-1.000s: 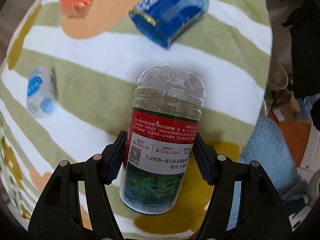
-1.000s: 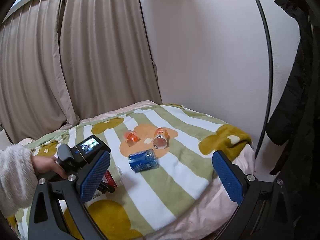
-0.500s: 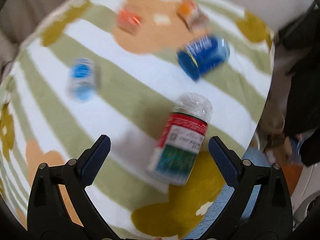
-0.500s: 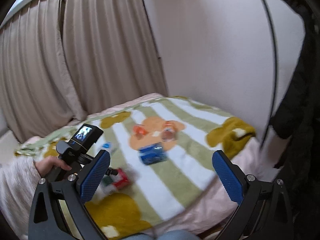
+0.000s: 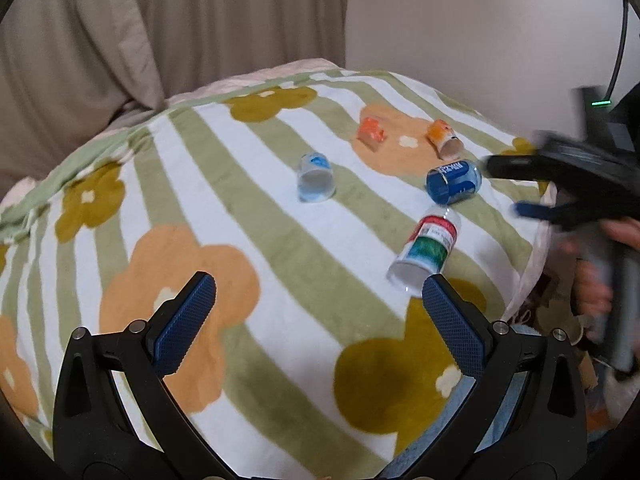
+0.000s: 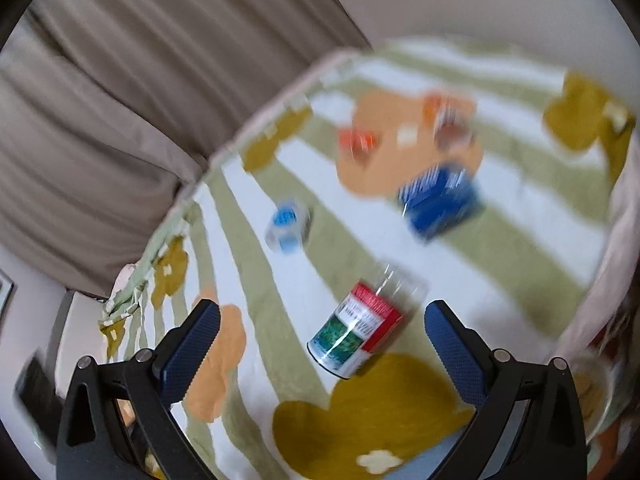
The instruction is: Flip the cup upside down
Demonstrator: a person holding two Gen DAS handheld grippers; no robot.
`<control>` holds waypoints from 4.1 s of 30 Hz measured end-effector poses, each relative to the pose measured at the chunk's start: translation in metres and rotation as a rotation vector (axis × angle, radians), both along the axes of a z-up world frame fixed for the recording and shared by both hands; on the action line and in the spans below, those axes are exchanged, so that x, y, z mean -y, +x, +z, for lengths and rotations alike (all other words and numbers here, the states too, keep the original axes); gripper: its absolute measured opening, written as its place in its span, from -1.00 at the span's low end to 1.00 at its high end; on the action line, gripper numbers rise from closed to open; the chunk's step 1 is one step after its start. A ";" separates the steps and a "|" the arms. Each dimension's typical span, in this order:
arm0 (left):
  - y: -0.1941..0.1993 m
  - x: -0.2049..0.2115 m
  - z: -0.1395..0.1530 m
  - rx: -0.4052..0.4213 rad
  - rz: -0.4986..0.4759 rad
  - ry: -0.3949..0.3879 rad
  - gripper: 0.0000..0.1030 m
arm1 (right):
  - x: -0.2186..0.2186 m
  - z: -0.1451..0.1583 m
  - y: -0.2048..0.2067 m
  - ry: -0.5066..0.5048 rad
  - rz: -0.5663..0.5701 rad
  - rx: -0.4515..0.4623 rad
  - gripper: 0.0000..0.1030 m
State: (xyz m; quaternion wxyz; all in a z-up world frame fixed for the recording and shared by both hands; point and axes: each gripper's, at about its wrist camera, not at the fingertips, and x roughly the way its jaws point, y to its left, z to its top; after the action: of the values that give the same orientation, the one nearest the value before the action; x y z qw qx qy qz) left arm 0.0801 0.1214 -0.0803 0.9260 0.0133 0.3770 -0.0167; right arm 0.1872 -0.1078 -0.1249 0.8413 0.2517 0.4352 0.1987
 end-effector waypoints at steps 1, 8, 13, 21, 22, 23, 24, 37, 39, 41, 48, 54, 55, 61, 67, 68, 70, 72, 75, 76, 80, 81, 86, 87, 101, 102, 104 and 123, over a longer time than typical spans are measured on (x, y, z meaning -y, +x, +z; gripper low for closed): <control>-0.002 -0.001 -0.002 0.008 -0.002 -0.001 1.00 | -0.005 -0.013 0.010 0.028 -0.015 -0.057 0.98; -0.018 -0.006 -0.009 0.023 -0.053 -0.059 1.00 | -0.026 -0.075 0.048 0.060 -0.129 -0.319 0.84; -0.021 -0.008 -0.020 -0.005 -0.062 -0.145 1.00 | -0.028 -0.095 0.057 0.044 -0.166 -0.403 0.55; -0.027 -0.022 -0.018 -0.003 -0.061 -0.174 1.00 | -0.040 -0.095 0.067 -0.044 -0.068 -0.394 0.19; -0.027 -0.024 -0.017 -0.002 -0.059 -0.172 1.00 | -0.044 -0.092 0.070 -0.065 -0.046 -0.383 0.19; -0.029 -0.026 -0.016 0.001 -0.056 -0.168 1.00 | -0.050 -0.086 0.073 -0.099 -0.008 -0.365 0.19; -0.030 -0.028 -0.016 0.004 -0.054 -0.164 1.00 | -0.055 -0.079 0.075 -0.137 0.037 -0.347 0.19; -0.028 -0.031 -0.025 -0.016 -0.047 -0.187 1.00 | -0.118 -0.076 0.094 -0.669 0.535 -0.305 0.19; -0.028 -0.029 -0.027 -0.022 -0.046 -0.182 1.00 | -0.120 -0.087 0.095 -0.698 0.564 -0.308 0.19; -0.028 -0.029 -0.030 -0.025 -0.045 -0.184 1.00 | -0.121 -0.092 0.095 -0.703 0.574 -0.305 0.20; -0.027 -0.033 -0.029 -0.010 -0.031 -0.235 1.00 | -0.111 -0.093 0.105 -0.681 0.539 -0.291 0.78; -0.027 -0.030 -0.031 -0.016 -0.035 -0.238 1.00 | -0.098 -0.101 0.131 -0.600 0.466 -0.410 0.77; -0.026 -0.030 -0.030 -0.018 -0.036 -0.235 1.00 | -0.097 -0.103 0.133 -0.604 0.459 -0.411 0.78; -0.024 -0.029 -0.033 -0.037 -0.029 -0.234 1.00 | -0.101 -0.112 0.143 -0.612 0.453 -0.395 0.29; -0.029 -0.019 -0.031 -0.020 -0.052 -0.235 1.00 | -0.103 -0.105 0.146 -0.584 0.420 -0.347 0.14; -0.031 -0.018 -0.030 -0.007 -0.045 -0.226 1.00 | -0.100 -0.097 0.145 -0.562 0.413 -0.308 0.14; -0.036 -0.017 -0.027 0.044 -0.012 -0.202 1.00 | -0.098 -0.074 0.139 -0.509 0.402 -0.207 0.14; -0.041 -0.017 -0.026 0.100 0.013 -0.194 1.00 | -0.088 -0.055 0.123 -0.440 0.391 -0.029 0.14; -0.045 -0.016 -0.028 0.167 0.045 -0.180 1.00 | -0.076 -0.045 0.094 -0.377 0.356 0.211 0.14; -0.046 -0.015 -0.030 0.182 0.055 -0.175 1.00 | -0.071 -0.049 0.084 -0.355 0.340 0.292 0.14; -0.044 -0.011 -0.034 0.213 0.065 -0.160 1.00 | -0.074 -0.077 0.067 -0.330 0.268 0.497 0.14; -0.043 -0.009 -0.034 0.222 0.065 -0.148 1.00 | -0.076 -0.079 0.059 -0.332 0.252 0.524 0.14; -0.036 0.003 -0.030 0.247 0.052 -0.101 1.00 | -0.067 -0.086 0.052 -0.324 0.203 0.610 0.14; -0.034 0.006 -0.030 0.247 0.045 -0.091 1.00 | -0.066 -0.087 0.051 -0.328 0.211 0.618 0.14; -0.041 0.027 -0.029 0.251 -0.005 -0.088 1.00 | -0.041 -0.084 0.011 -0.384 0.281 0.608 0.14; -0.042 0.028 -0.029 0.249 -0.003 -0.088 1.00 | -0.041 -0.084 0.011 -0.385 0.280 0.605 0.14; -0.043 0.028 -0.029 0.248 -0.002 -0.086 1.00 | -0.042 -0.082 0.010 -0.390 0.273 0.604 0.14; -0.067 0.036 -0.002 0.325 0.026 -0.091 1.00 | -0.021 -0.040 -0.035 -0.387 0.243 0.575 1.00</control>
State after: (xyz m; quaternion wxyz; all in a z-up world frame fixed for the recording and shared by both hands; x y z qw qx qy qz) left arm 0.0129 0.0858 -0.0822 0.9745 -0.0312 0.2214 -0.0192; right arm 0.1524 -0.0866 -0.1644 0.9315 -0.0318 0.2373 0.2740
